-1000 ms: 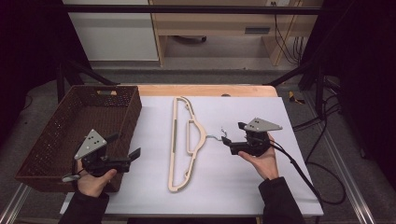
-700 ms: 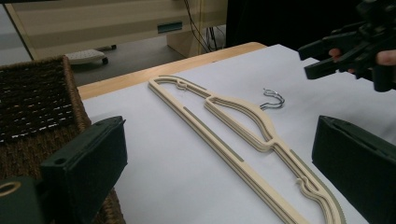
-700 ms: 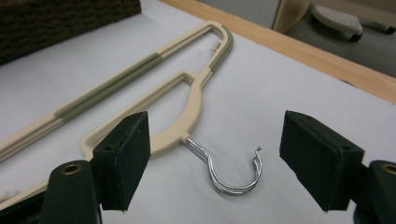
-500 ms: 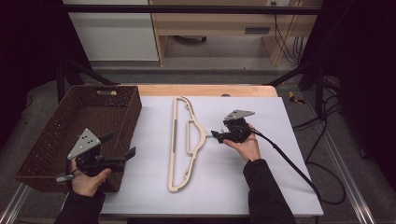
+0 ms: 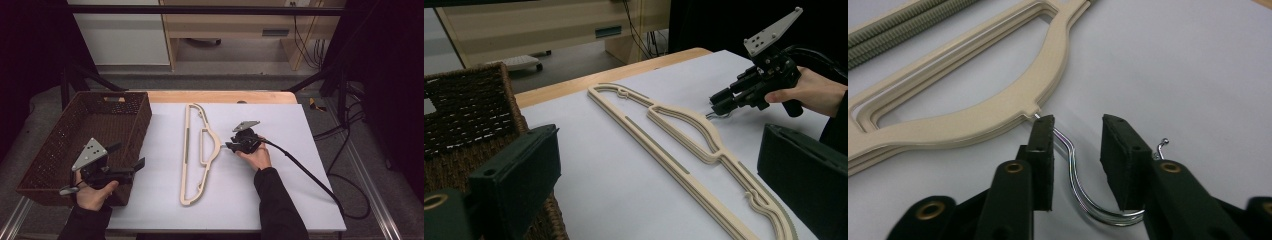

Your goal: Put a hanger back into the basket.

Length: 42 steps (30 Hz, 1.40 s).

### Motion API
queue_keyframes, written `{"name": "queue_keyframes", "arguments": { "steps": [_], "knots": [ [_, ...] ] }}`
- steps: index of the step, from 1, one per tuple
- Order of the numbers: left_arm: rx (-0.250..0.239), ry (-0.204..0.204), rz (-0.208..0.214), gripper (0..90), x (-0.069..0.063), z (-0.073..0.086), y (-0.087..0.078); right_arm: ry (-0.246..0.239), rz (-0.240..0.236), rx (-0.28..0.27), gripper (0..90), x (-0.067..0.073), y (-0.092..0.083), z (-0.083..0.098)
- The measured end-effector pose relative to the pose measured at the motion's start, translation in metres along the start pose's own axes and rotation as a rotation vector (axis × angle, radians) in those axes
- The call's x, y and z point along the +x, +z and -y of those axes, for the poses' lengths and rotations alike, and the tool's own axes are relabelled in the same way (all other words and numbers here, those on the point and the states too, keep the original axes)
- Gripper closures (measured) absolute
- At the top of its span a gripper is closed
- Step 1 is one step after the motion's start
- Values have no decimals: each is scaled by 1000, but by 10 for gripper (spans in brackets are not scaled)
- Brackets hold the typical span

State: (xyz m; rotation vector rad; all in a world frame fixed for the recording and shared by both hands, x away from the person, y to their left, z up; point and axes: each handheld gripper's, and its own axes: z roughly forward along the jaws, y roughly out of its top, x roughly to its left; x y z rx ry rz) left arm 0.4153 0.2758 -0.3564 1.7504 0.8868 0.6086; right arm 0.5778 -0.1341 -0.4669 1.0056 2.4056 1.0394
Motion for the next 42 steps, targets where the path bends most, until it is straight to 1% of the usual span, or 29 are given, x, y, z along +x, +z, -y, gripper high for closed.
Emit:
{"name": "queue_keyframes", "arguments": {
  "steps": [1, 2, 4, 5, 6, 7, 9, 10, 12, 13, 16, 17, 18, 20, 22, 23, 29, 30, 35, 36, 37, 38, 41, 42],
  "knots": [
    [1, 0, 0, 35, 0, 0, 0, -10, -9, 0, 709, -1, 1, 1],
    [2, 1, 1, 35, 0, 0, 0, -2, -13, 5, 722, -1, 2, 1],
    [5, 2, 1, 35, -1, 0, 1, -11, -23, 19, 756, -2, 3, 2],
    [6, 3, 1, 35, -1, 0, 1, -6, -30, 27, 769, -2, 4, 2],
    [7, 3, 2, 35, -1, 1, 2, -10, -36, 31, 777, -3, 5, 3],
    [8, 3, 2, 35, -1, 1, 2, 0, -35, 40, 785, -2, 5, 3],
    [11, 3, 3, 35, -1, 1, 3, -8, -48, 43, 788, -4, 6, 3],
    [12, 4, 2, 36, -1, 1, 3, -21, -57, 43, 788, -5, 6, 4],
    [13, 3, 2, 36, -1, 1, 4, -13, -78, 50, 797, -6, 7, 4],
    [13, 2, 2, 36, -1, 1, 4, -17, -88, 55, 807, -7, 8, 4],
    [16, 2, 2, 37, -2, 2, 5, -28, -91, 57, 845, -8, 7, 4],
    [17, 3, 3, 37, -2, 2, 5, -16, -97, 54, 856, -9, 6, 4],
    [18, 3, 3, 37, -2, 2, 5, -20, -105, 53, 871, -10, 5, 4],
    [19, 2, 3, 37, -2, 2, 5, -12, -100, 48, 882, -11, 2, 3],
    [21, 1, 3, 37, -2, 2, 6, -29, -117, 51, 884, -13, 1, 2],
    [23, 2, 3, 38, -2, 2, 6, -21, -110, 57, 885, -12, 1, 1],
    [25, 4, 4, 39, -3, 2, 7, -38, -97, 43, 887, -11, -1, 1],
    [27, 4, 6, 38, -4, 2, 7, -37, -100, 39, 887, -10, -1, 1],
    [34, 7, 14, 42, -8, 3, 12, -31, -81, 42, 889, -7, -5, 0],
    [36, 10, 16, 42, -9, 3, 13, -33, -81, 34, 889, -7, -5, -1],
    [39, 11, 19, 42, -10, 3, 14, -46, -79, 26, 889, -8, -5, -1],
    [43, 14, 21, 43, -11, 3, 15, -35, -78, 29, 889, -7, -7, -1],
    [53, 14, 27, 46, -15, 5, 20, -40, -80, 5, 889, -8, -10, -3],
    [58, 17, 31, 46, -17, 5, 22, -39, -76, 6, 889, -7, -12, -4]
  ]
}}
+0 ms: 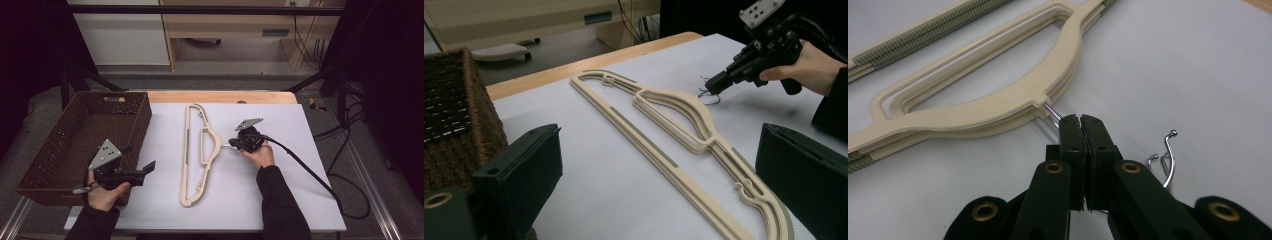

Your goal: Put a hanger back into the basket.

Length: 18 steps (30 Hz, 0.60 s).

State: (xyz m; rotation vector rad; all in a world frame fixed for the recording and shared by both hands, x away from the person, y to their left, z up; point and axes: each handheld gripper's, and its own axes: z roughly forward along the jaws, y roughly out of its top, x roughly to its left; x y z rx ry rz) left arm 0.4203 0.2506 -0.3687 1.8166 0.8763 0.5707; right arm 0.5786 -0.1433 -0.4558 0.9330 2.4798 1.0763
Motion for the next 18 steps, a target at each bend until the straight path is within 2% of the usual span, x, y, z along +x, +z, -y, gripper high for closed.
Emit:
{"name": "queue_keyframes", "arguments": {
  "steps": [6, 14, 18],
  "knots": [
    [31, 23, 15, 46, -9, 1, 10, -7, 7, -6, 889, 1, -1, 0],
    [41, 14, 25, 49, -17, -1, 15, 0, 20, -29, 890, 2, -3, -2],
    [69, 13, 39, 54, -24, -3, 29, -22, 18, -31, 890, 2, -4, -4]
  ]
}}
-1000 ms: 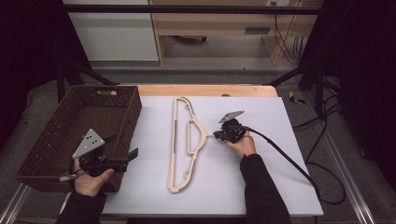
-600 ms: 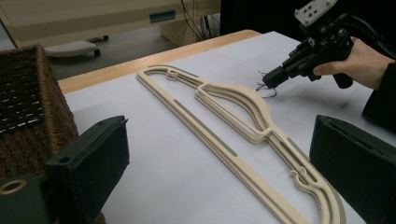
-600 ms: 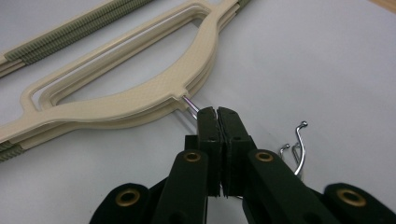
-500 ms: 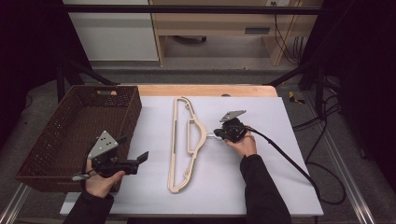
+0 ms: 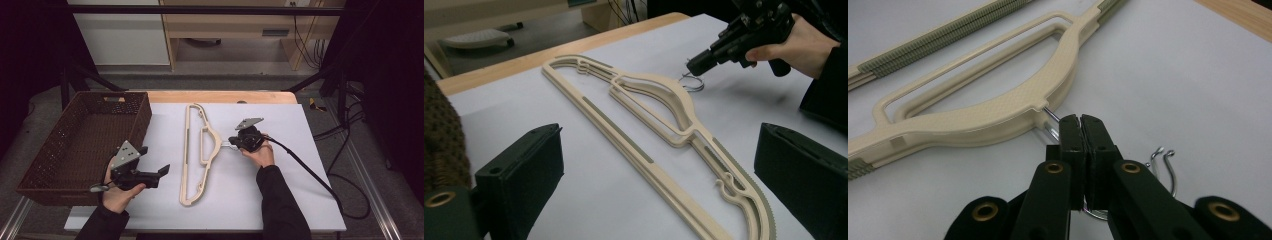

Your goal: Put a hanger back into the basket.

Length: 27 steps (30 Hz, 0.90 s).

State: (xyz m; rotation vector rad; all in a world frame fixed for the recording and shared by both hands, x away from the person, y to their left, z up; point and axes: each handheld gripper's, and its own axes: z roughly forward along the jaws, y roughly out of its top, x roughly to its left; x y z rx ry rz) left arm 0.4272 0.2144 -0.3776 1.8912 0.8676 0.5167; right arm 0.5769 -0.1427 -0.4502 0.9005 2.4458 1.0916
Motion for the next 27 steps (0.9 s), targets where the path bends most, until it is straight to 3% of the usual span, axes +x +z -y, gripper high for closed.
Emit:
{"name": "queue_keyframes", "arguments": {
  "steps": [12, 14, 19, 24, 27],
  "knots": [
    [88, -9, 60, 69, -26, -18, 66, -18, 10, -14, 891, 5, -13, -12],
    [110, 4, 64, 75, -29, -21, 79, -8, 18, -11, 891, 6, -16, -15],
    [146, -15, 91, 102, -36, -27, 110, -14, 23, -16, 891, 8, -21, -19],
    [182, -24, 96, 137, -39, -25, 139, -26, 36, -8, 891, 12, -22, -21],
    [217, -5, 84, 176, -39, -23, 155, -34, 48, -4, 891, 15, -24, -23]
  ]
}}
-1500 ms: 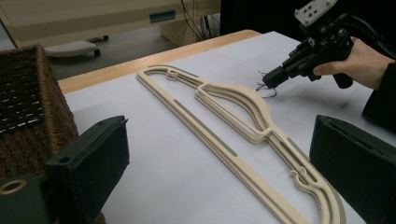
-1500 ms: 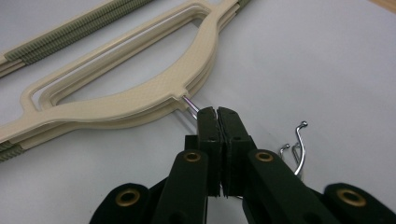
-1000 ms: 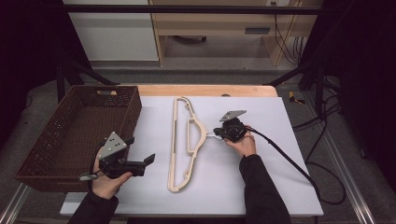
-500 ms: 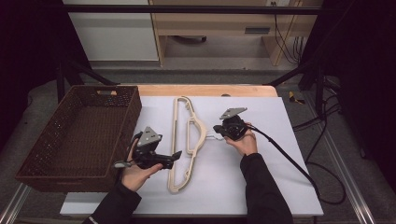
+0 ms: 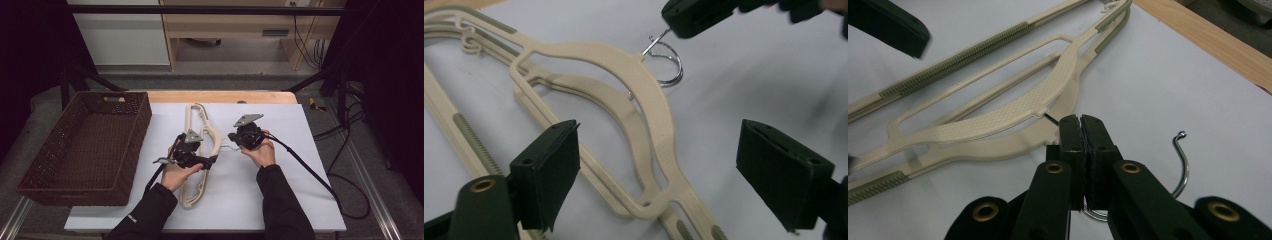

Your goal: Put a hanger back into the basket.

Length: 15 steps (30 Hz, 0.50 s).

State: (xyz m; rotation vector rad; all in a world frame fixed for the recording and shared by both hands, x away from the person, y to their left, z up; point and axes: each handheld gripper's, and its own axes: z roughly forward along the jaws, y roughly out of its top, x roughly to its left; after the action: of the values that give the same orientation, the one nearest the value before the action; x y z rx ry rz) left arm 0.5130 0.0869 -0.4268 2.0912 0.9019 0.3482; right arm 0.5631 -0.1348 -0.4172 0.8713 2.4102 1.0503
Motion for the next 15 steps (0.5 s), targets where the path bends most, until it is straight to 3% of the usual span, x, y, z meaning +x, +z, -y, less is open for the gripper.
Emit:
{"name": "queue_keyframes", "arguments": {
  "steps": [6, 15],
  "knots": [
    [49, 7, 39, 276, -1, 1, 24, 3, -1, -6, 891, 2, -5, -3],
    [81, 52, 16, 435, -7, -1, 41, -2, -2, -16, 891, 7, -9, -6]
  ]
}}
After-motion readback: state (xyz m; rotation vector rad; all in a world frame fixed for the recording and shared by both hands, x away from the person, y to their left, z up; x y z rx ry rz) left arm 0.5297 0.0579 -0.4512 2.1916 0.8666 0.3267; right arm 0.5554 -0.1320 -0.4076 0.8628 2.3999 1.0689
